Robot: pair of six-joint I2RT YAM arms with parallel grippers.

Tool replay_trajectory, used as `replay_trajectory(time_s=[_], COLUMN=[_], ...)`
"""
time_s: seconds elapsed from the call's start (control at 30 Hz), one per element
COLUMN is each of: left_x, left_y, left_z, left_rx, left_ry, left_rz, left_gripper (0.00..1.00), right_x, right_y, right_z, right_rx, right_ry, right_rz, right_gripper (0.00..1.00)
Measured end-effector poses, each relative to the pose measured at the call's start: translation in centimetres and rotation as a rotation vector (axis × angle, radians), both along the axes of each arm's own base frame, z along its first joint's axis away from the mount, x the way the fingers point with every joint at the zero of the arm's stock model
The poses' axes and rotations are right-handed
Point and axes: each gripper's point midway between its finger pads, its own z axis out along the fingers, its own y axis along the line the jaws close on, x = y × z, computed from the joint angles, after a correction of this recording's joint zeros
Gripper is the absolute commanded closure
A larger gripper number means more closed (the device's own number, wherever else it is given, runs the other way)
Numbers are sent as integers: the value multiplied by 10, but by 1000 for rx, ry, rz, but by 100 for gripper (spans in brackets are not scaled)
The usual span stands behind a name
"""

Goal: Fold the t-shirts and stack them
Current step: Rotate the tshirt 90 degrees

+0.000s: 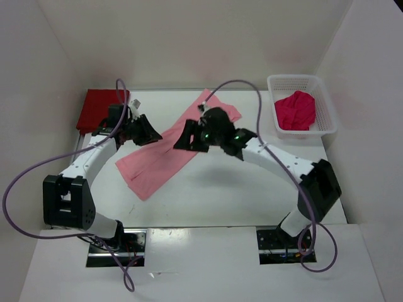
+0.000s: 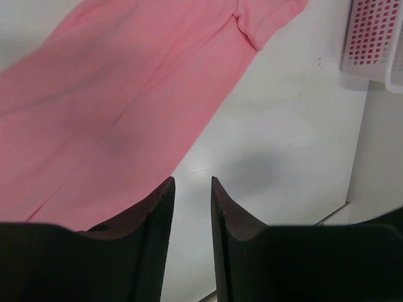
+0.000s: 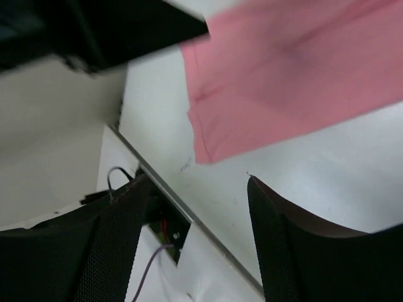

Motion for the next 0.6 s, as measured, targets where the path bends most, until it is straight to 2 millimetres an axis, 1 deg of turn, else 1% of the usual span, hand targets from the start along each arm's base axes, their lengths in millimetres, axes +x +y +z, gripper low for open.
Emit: replay_trajectory(time_s=[0.03, 0.07, 0.1, 0.13, 0.2, 0.23, 0.3, 0.4, 0.47, 0.53, 0.57, 0.6], left_x=[2, 4, 6, 7, 10, 12, 16, 17, 17, 16, 16, 16], left_y=[0, 1, 3, 5, 10, 13, 16, 18, 18, 19, 19, 19], left_z=[-2, -4, -5, -6, -3, -1, 3, 5, 4, 4, 4, 4], left_rx=[3, 6, 9, 10, 15, 17, 20, 24, 28, 34, 35, 36], left_ry=[5, 9, 14, 15, 13, 8, -5, -10, -9, -13, -14, -14], left_rz=[1, 4, 9, 13, 27, 33, 43, 48, 47, 41, 40, 39], left_gripper=[61, 61, 60, 60, 60, 60, 59, 59, 59, 59, 59, 59], right_x=[-15, -27, -36, -44, -60, -64, -66, -51, -38, -26, -23, -17], right_y=[11, 20, 25, 27, 23, 21, 20, 28, 36, 44, 49, 55], right_z=[-17, -43, -72, -99, -151, -166, -181, -184, -186, -194, -197, -199], right_rx=[1, -18, -50, -87, -174, -198, -217, -198, -186, -180, -169, -165], right_ry=[36, 88, 143, 197, 295, 328, 358, 342, 334, 334, 347, 345], right_rz=[27, 44, 46, 43, 9, -11, -46, -109, -144, -178, -189, -201], right_gripper=[30, 30, 33, 35, 37, 38, 38, 40, 48, 59, 68, 71])
